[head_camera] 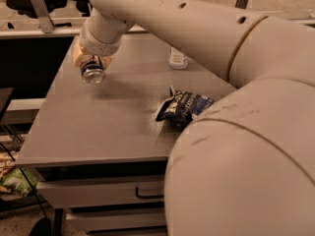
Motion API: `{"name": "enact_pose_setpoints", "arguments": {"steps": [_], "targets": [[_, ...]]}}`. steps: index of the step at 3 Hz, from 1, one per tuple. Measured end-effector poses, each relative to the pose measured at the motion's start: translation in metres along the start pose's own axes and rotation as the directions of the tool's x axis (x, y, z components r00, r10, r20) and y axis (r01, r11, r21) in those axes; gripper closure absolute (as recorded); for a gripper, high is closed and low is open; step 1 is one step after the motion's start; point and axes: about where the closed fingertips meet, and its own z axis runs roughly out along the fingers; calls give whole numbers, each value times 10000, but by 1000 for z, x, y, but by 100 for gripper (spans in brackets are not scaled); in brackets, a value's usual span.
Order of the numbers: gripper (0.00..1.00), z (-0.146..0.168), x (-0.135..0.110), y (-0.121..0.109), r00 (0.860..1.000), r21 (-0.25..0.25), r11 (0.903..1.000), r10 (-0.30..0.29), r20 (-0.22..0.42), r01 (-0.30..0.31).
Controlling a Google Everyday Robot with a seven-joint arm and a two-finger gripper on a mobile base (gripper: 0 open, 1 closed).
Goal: Place pepsi can upright
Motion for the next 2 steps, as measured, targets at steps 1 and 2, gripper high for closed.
{"name": "enact_pose_setpoints", "arguments": {"steps": [1, 2], "targets": [[100, -8, -6, 1, 9967, -505, 9969, -570, 582, 600], [100, -16, -13, 2, 9848, -729, 9875, -1308, 1141, 1396]]}}
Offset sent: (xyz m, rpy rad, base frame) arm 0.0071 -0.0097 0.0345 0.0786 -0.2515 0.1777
